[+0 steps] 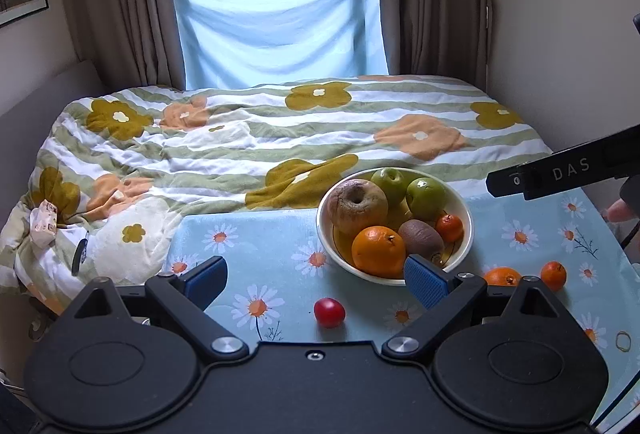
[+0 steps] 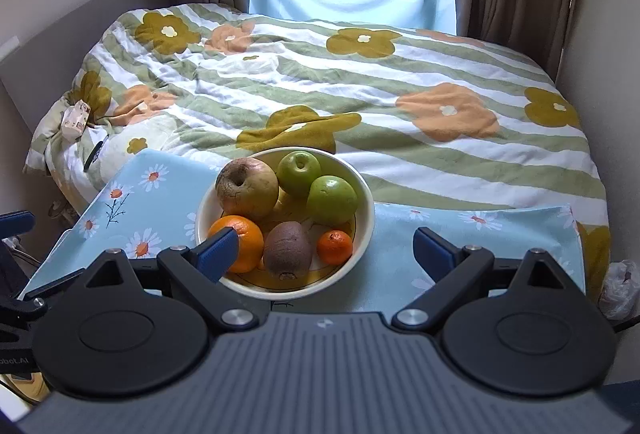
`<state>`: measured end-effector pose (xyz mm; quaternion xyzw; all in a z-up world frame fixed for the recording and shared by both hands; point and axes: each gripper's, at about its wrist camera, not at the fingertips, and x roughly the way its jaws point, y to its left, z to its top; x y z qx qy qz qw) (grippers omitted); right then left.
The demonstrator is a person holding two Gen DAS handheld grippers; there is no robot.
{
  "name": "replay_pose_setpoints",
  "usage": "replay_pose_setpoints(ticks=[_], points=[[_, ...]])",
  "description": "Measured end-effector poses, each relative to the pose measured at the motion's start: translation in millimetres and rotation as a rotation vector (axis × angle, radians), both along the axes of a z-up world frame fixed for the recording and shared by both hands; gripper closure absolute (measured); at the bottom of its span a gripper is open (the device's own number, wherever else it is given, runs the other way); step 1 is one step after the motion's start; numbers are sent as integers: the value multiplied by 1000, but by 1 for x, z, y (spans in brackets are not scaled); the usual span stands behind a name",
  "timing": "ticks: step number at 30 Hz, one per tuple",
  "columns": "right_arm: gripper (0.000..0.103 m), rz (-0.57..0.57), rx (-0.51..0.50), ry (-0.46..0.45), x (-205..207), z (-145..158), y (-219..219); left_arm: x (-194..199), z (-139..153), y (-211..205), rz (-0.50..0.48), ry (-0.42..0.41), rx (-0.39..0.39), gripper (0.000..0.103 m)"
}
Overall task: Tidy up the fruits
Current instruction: 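Grasp a red cherry tomato with the left gripper while the right gripper grasps a large orange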
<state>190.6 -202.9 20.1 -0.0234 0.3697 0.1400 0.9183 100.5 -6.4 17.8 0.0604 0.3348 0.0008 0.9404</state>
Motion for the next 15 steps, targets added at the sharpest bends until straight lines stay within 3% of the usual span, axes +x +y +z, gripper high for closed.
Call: replay_pose_setpoints(ticks=[7, 15], points=[[0, -11, 14, 3, -35, 10, -7, -23, 11, 3, 9, -25, -11, 6], [0, -68, 0, 8, -72, 2, -4, -35, 5, 13, -26, -19, -21, 6]])
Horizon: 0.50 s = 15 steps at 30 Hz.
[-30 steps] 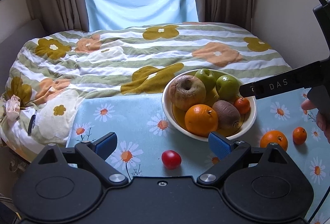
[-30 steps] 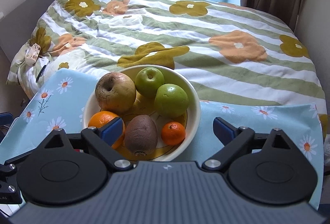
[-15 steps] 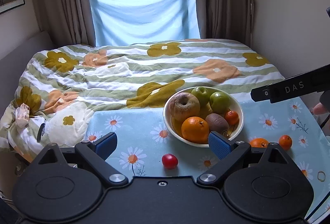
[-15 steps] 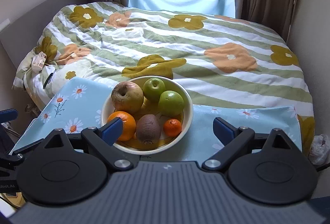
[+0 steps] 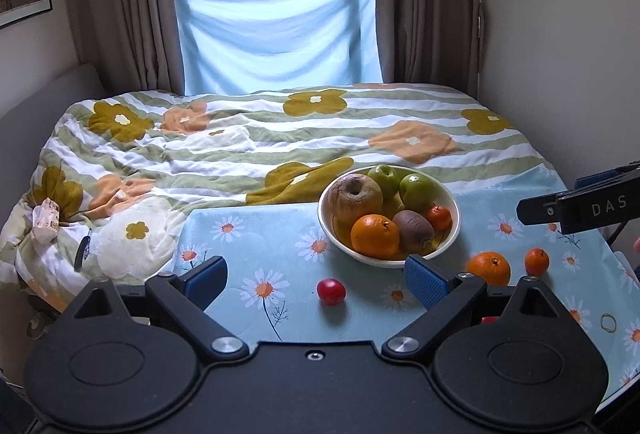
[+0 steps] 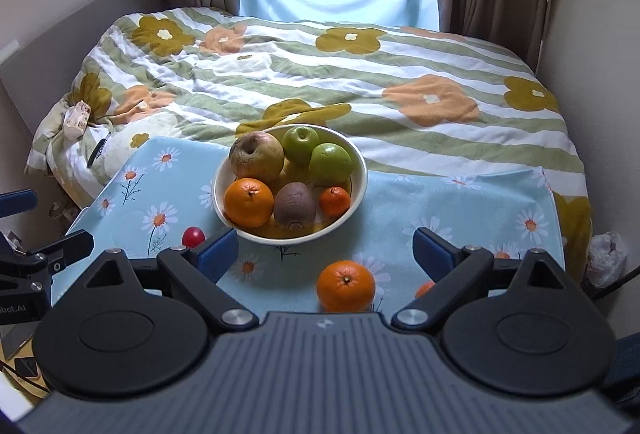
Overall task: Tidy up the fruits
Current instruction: 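Grasp a red cherry tomato with the left gripper while the right gripper grasps a large orange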
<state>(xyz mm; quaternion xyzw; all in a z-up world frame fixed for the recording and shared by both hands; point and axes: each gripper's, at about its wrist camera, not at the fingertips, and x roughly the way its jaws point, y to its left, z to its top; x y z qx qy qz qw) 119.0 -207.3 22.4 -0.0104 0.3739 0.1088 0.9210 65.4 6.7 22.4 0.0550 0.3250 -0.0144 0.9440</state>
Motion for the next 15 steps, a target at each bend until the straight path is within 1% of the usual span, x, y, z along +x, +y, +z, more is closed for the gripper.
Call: replay_pose_setpoints(ticks=[6, 11, 15], points=[[0, -93, 27, 24, -19, -17, 9, 3, -12, 13, -72, 18, 1, 6], [0, -200, 50, 42, -26, -38, 18, 15, -28, 25, -155, 45, 1, 6], [0, -272, 39, 47, -27, -55, 24, 27, -44, 34, -218, 69, -1, 6]])
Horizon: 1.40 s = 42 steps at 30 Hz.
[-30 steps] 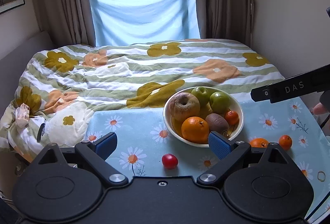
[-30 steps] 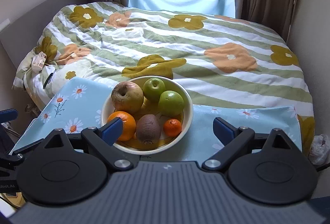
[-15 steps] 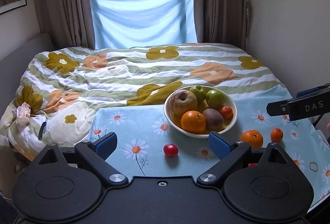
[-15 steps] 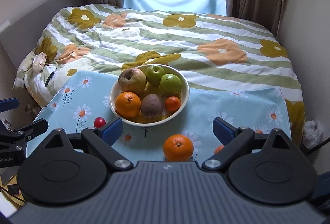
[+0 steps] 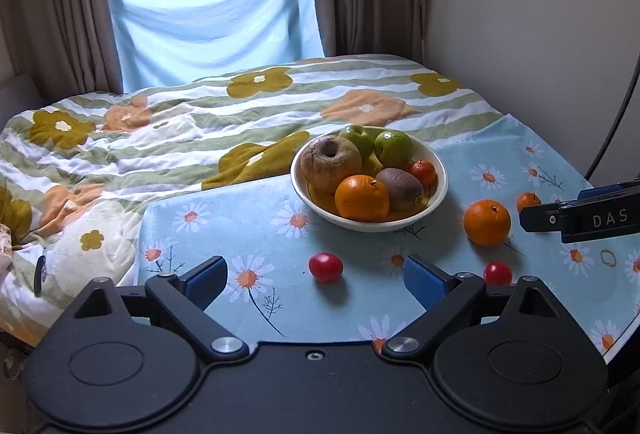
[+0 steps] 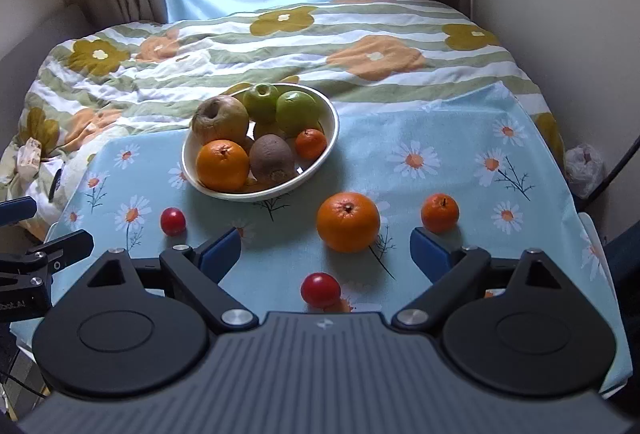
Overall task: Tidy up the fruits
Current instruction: 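Grasp a red cherry tomato with the left gripper while the right gripper grasps a large orange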
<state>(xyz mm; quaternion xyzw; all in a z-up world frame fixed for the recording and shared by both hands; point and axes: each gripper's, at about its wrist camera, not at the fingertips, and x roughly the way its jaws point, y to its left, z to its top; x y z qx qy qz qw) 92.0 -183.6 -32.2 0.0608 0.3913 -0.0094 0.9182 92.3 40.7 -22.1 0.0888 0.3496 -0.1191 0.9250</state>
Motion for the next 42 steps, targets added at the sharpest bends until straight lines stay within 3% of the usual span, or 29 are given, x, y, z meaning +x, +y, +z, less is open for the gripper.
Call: replay_pose_setpoints(ticks=[12, 14, 27, 29, 32, 40, 42], points=[[0, -106, -26, 10, 18, -49, 8, 48, -53, 5, -108, 67, -5, 17], [0, -106, -44, 11, 23, -55, 9, 56, -62, 3, -121, 78, -6, 29], [0, -119, -51, 29, 51, -75, 9, 88, -96, -5, -139, 141, -7, 55], [0, -119, -51, 33, 53, -77, 10, 90, -99, -4, -141, 147, -8, 65], [9, -115, -52, 48, 58, -80, 11, 90, -99, -3, -148, 146, -15, 65], [12, -115, -60, 65, 67, -85, 10, 91, -99, -1, -146, 156, -21, 65], [19, -111, -61, 70, 70, -86, 9, 90, -98, -1, -143, 158, -21, 65]])
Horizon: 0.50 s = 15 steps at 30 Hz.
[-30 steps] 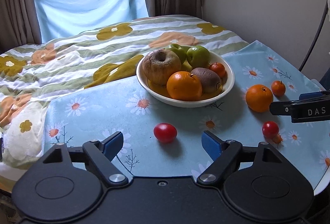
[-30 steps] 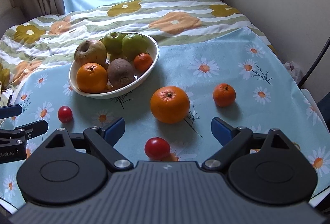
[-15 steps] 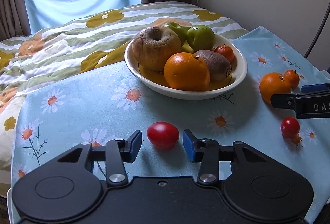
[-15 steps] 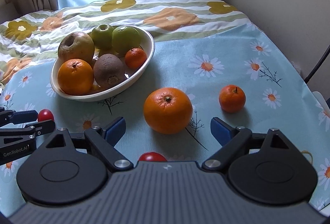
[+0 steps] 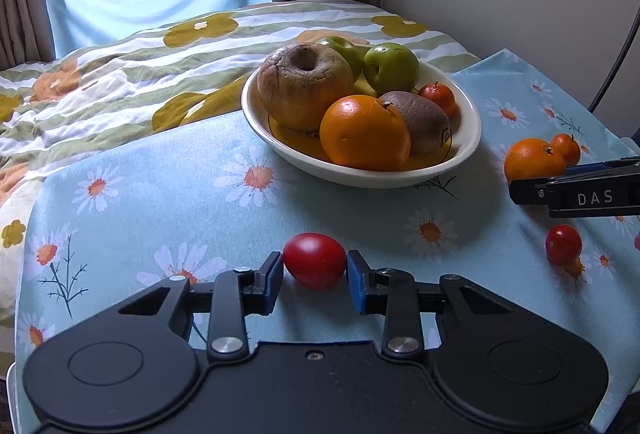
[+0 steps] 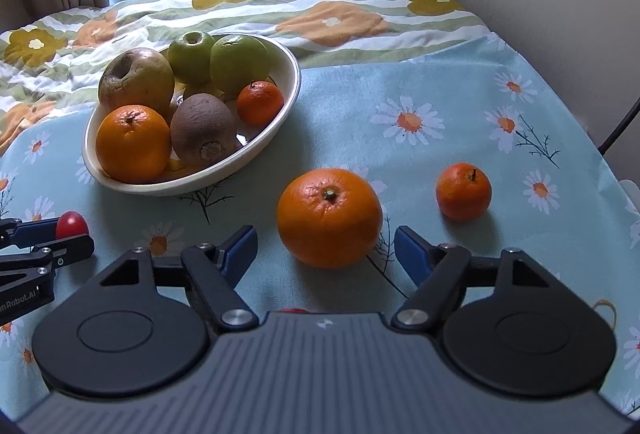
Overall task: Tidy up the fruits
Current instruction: 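Grasp a red cherry tomato with the left gripper while the right gripper grasps a large orange, then carry the tomato and orange to the bowl while the left gripper releases the tomato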
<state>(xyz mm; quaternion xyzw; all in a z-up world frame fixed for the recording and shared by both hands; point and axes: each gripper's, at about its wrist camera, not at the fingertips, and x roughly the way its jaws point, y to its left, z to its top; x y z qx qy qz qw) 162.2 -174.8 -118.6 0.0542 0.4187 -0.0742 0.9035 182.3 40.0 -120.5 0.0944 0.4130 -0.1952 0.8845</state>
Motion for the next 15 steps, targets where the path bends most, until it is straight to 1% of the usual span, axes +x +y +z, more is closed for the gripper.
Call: replay_pose_setpoints(ticks=[2, 10, 11, 15], points=[[22, 1, -1, 4, 3, -2, -1, -1, 0, 0, 0, 1, 1, 65], [23, 5, 21, -3, 7, -5, -5, -6, 1, 2, 7, -8, 17, 65], [29, 0, 13, -9, 7, -5, -5, -7, 1, 3, 11, -10, 17, 65], [30, 11, 22, -15, 6, -4, -7, -12, 5, 5, 27, -19, 19, 65]])
